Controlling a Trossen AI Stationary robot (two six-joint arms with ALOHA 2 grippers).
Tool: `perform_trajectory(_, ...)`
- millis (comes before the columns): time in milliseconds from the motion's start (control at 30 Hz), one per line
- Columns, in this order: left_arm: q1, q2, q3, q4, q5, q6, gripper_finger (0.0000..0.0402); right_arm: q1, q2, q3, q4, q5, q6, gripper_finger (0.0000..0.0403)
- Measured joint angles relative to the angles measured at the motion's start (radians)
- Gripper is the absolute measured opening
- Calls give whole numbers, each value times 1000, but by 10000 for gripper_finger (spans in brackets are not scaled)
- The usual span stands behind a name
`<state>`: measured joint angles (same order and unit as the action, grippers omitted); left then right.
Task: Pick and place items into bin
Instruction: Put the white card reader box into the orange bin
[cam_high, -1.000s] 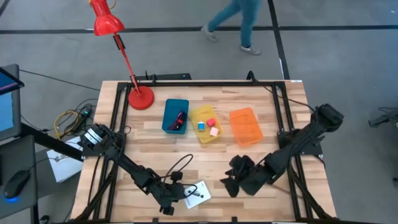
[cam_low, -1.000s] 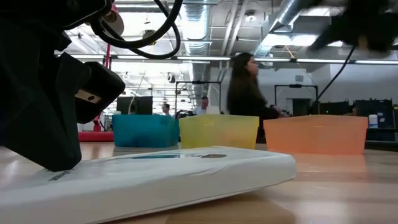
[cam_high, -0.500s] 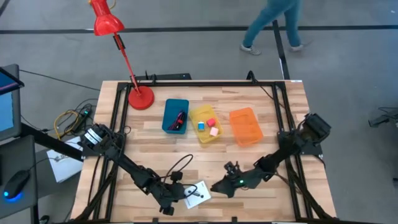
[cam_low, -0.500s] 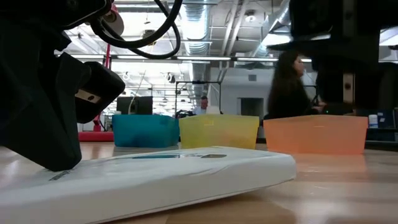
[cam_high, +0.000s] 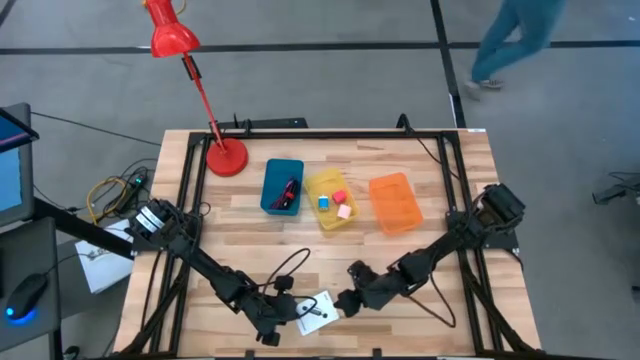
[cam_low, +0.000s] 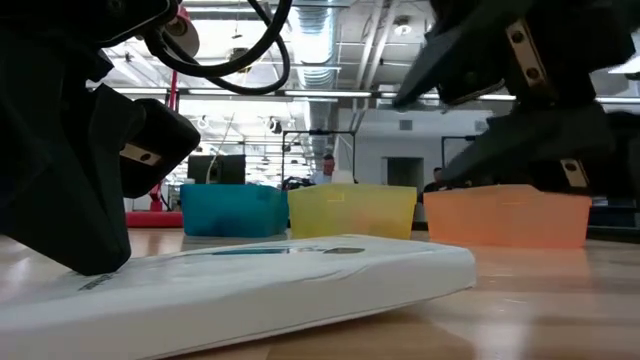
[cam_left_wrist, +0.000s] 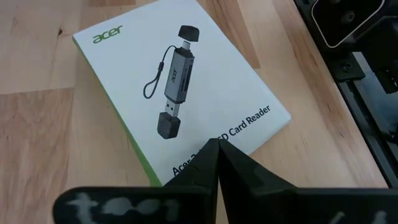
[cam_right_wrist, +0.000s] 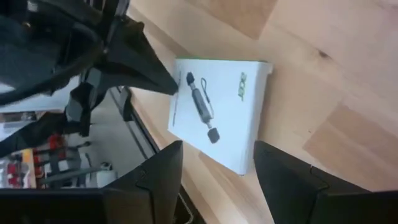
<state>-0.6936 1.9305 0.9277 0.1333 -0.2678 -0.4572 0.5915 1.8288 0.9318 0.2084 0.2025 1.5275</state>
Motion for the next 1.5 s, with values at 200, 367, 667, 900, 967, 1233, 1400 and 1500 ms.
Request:
perform_trajectory(200, -1, 0, 0, 0, 0, 1, 0, -5, 23, 57, -72, -56, 4, 192)
perform_trajectory(367, -1, 0, 0, 0, -1, 2, 0, -5, 12, 59, -108, 5, 7, 193)
perform_trajectory(667, -3, 0, 0, 1, -17, 6, 0, -6, 94, 57, -67, 4, 77, 193)
perform_trajectory(900, -4, 0, 0, 2, -24, 6, 0, -28, 136, 58, 13, -15, 62, 193)
perform_trajectory(967, -6, 0, 0, 2, -27, 6, 0, -32, 153, 66, 7, -43, 69, 193)
perform_trajectory(1233, -12, 0, 0, 3, -40, 10, 0, -50, 249, 189, 13, -150, 20, 192)
perform_trajectory(1400, -15, 0, 0, 0, -37, 10, 0, -66, 255, 213, 7, -185, -72, 192)
perform_trajectory(1500, -19, 0, 0, 0, -38, 10, 0, -66, 245, 213, 10, -189, -165, 193)
